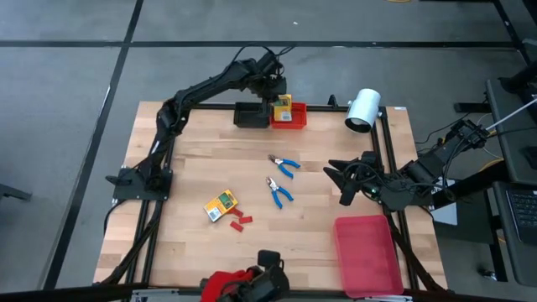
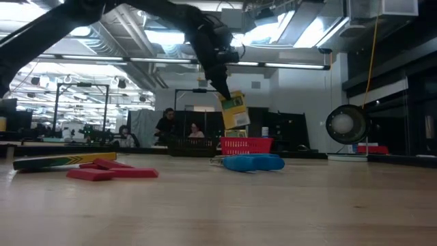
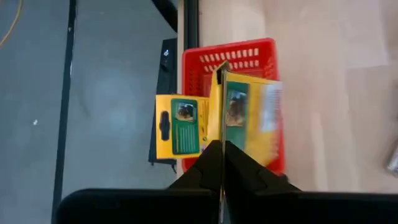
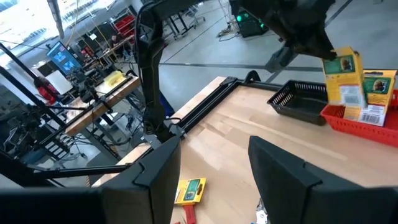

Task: Pick & Place School Supplies
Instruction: Put the yellow crayon box into the red bin

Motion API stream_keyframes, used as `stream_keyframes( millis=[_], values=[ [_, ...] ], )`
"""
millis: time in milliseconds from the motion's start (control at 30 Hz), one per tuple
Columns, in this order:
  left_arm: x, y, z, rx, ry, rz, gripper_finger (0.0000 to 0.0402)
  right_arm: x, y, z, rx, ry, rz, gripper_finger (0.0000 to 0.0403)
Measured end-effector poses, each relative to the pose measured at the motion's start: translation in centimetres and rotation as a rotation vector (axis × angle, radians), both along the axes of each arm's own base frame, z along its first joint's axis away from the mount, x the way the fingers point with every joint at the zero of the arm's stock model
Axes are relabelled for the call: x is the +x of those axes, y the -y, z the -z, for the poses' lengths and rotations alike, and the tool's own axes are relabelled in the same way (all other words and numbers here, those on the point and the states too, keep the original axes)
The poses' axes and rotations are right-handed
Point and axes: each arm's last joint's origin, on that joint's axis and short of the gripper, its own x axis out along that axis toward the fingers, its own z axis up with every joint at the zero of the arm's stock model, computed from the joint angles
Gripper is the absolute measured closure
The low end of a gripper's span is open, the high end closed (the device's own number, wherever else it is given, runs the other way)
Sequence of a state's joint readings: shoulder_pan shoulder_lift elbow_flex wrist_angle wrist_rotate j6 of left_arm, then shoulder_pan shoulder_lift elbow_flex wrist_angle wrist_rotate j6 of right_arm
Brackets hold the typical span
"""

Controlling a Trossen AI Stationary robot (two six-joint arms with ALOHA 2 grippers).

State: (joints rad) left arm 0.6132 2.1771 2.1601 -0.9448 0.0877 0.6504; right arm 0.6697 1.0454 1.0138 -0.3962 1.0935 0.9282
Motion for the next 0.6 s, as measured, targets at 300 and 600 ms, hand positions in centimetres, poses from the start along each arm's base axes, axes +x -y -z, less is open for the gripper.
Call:
stream_keyframes(
  millis=[300, 600],
  values=[
    [0.7, -0.8, 1.5, 0.012, -0.004, -0.004, 0.04, 0.0, 0.0, 0.0, -0.011, -0.006, -0.003, 0.0209],
    [0.8, -1.4, 2.6, 0.006, -0.02, -0.016, 0.04, 0.0, 0.1, 0.0, -0.008, 0.0, 0.011, 0.0209]
  ],
)
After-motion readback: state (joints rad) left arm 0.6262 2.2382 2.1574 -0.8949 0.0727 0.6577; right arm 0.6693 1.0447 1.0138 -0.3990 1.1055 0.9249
